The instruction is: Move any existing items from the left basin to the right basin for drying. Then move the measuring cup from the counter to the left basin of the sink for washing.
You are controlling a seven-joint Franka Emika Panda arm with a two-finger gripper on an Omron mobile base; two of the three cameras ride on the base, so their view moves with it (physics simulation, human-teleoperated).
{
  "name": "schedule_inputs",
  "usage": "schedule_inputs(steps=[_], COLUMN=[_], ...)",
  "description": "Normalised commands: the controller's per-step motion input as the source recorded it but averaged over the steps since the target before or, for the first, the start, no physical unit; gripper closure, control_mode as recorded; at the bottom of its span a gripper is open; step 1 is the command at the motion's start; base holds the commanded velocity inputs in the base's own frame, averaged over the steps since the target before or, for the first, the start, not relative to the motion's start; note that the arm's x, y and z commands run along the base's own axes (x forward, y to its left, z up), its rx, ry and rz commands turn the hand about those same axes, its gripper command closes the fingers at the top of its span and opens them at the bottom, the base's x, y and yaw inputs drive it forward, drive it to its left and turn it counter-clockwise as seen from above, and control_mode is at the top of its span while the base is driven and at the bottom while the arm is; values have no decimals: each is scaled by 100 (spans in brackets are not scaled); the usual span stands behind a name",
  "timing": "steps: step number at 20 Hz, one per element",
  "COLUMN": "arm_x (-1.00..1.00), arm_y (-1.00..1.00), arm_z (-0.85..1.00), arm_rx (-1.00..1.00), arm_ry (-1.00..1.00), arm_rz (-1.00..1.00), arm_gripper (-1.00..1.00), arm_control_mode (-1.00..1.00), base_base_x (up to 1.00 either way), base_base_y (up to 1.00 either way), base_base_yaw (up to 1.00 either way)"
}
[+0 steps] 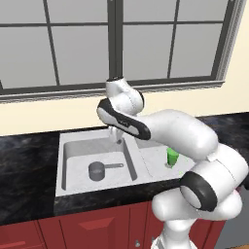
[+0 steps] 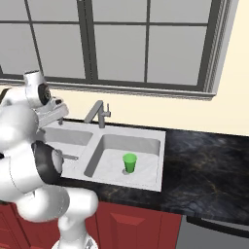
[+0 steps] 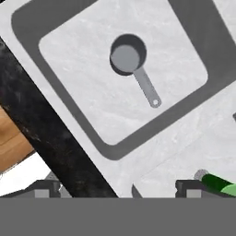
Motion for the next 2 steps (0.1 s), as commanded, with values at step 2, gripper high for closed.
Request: schedule_inputs(steps=[2], arm_x=[-44], arm_y=[-31], arm_z=[44], arm_rx=[9], arm_ry=[-6], arm_rz=[2], arm_gripper=[-100], arm_control_mode=[-100], base_base_x=[0], base_base_y=[0], base_base_yaw=[0])
